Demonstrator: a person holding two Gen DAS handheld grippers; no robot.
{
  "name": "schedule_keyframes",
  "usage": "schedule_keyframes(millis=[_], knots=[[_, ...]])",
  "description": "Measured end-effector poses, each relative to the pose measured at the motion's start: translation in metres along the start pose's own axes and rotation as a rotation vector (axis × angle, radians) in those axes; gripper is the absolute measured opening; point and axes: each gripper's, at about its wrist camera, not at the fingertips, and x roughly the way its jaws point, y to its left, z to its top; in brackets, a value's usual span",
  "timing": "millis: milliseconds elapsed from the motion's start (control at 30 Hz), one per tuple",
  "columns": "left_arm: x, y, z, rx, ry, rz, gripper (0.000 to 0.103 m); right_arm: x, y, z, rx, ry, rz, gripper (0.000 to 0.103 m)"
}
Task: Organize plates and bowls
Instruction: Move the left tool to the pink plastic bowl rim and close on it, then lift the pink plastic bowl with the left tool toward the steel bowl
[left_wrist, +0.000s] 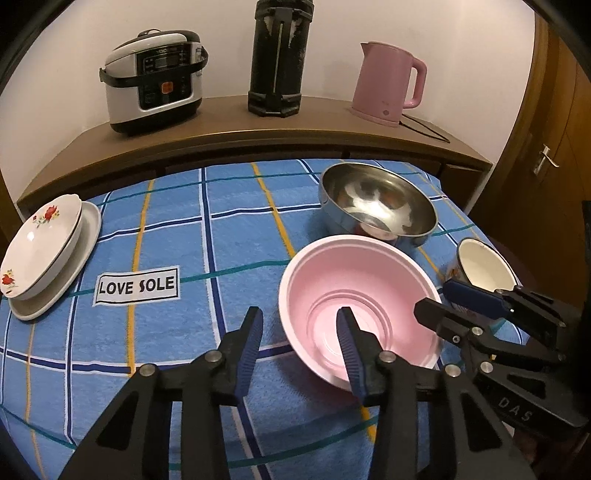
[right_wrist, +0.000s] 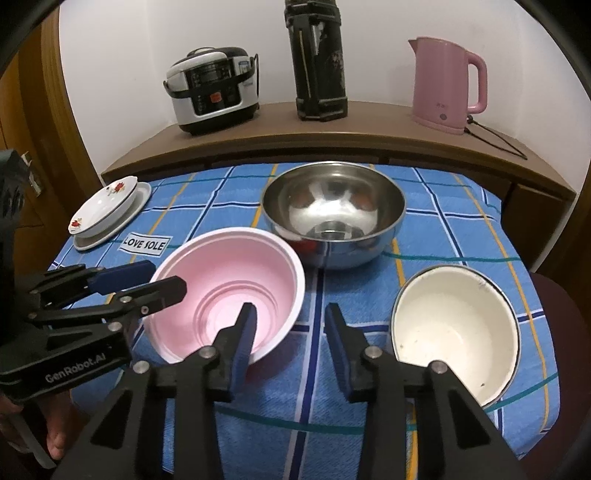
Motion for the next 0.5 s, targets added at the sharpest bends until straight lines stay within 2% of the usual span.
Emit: schedule_keyframes(millis=[67, 167, 200, 267, 500], knots=[[0.003, 0.0, -0.001, -0.005, 0.012, -0.007, 0.038, 0.002, 0.0, -0.001, -0.002, 0.005, 0.006, 0.031], [0.008, 0.0, -0.001, -0.017, 0.026, -0.01, 0.032, 0.004, 0.001, -0.002, -0.007, 0.01, 0.019, 0.018], [0.009, 0.001, -0.002, -0.021, 0.03, -0.011, 0.025, 0.005, 0.002, -0.002, -0.01, 0.014, 0.026, 0.017], [0.011, 0.0, -0.002, -0.02, 0.037, -0.006, 0.02, 0.006, 0.003, -0.002, -0.013, 0.014, 0.027, 0.016], [0.009, 0.001, -0.001, -0.037, 0.042, -0.01, 0.018, 0.0, 0.003, 0.002, -0.007, 0.001, 0.039, 0.015]])
